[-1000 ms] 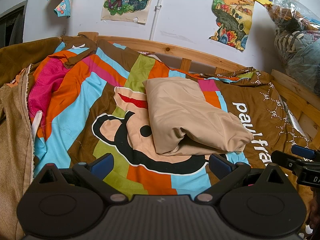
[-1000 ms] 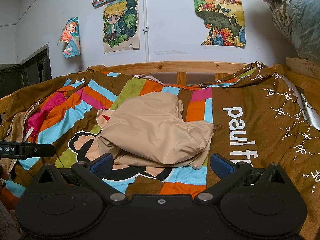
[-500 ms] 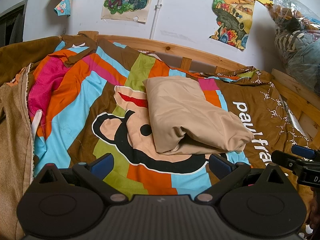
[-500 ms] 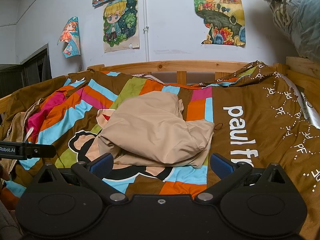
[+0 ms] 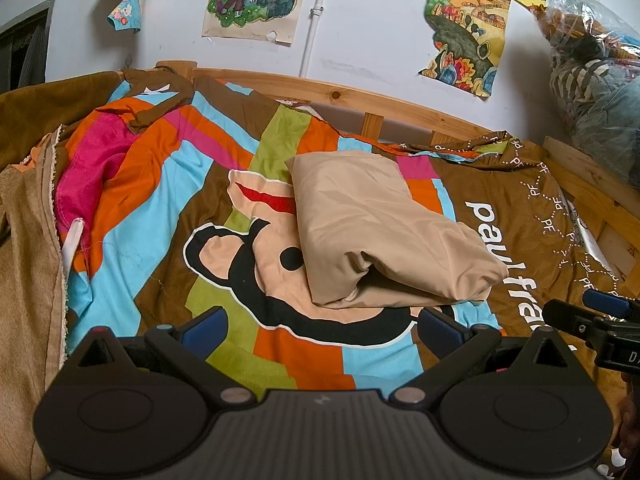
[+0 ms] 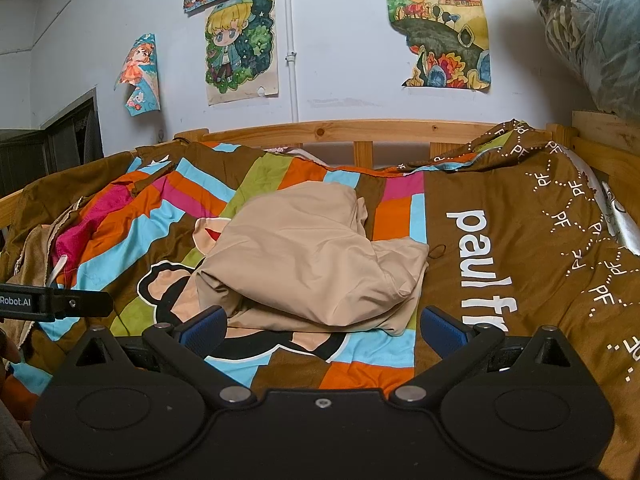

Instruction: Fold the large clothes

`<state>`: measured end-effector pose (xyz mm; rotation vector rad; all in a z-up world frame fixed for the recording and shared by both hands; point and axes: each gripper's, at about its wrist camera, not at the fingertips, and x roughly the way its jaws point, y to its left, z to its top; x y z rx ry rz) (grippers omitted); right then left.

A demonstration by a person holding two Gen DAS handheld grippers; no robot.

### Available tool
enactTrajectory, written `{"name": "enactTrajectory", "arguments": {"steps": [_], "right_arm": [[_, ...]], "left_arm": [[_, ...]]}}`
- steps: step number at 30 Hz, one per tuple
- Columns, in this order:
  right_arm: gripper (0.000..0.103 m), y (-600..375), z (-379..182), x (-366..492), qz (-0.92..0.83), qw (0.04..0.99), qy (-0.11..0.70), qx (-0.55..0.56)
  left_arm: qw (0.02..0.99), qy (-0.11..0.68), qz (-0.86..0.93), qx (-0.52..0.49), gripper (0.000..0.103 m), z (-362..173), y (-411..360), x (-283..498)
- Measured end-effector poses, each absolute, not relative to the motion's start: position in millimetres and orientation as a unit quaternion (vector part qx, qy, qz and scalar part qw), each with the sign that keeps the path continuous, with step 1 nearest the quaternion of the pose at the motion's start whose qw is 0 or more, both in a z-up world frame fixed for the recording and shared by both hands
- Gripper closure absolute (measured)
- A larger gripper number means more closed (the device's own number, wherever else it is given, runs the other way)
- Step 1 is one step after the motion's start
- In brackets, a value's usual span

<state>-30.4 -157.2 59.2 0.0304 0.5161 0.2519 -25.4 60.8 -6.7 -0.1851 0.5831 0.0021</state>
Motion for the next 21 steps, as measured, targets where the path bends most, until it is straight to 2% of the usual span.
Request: {"name": "enactTrajectory", "arguments": {"steps": [10, 21], "right_arm": [[0.001, -156.7, 57.2, -30.7, 0.124, 0.959, 0.256, 0.016], [0.001, -156.3, 57.1, -31.3, 0.124, 0.958, 0.257, 0.017]], "left_arm": [[0.943, 0.325, 0.043, -0.057, 0.001, -10.5, 60.3, -17.0], [0.945, 0.32, 0.054, -0.044, 0.001, -7.6, 63.9, -15.9]]}}
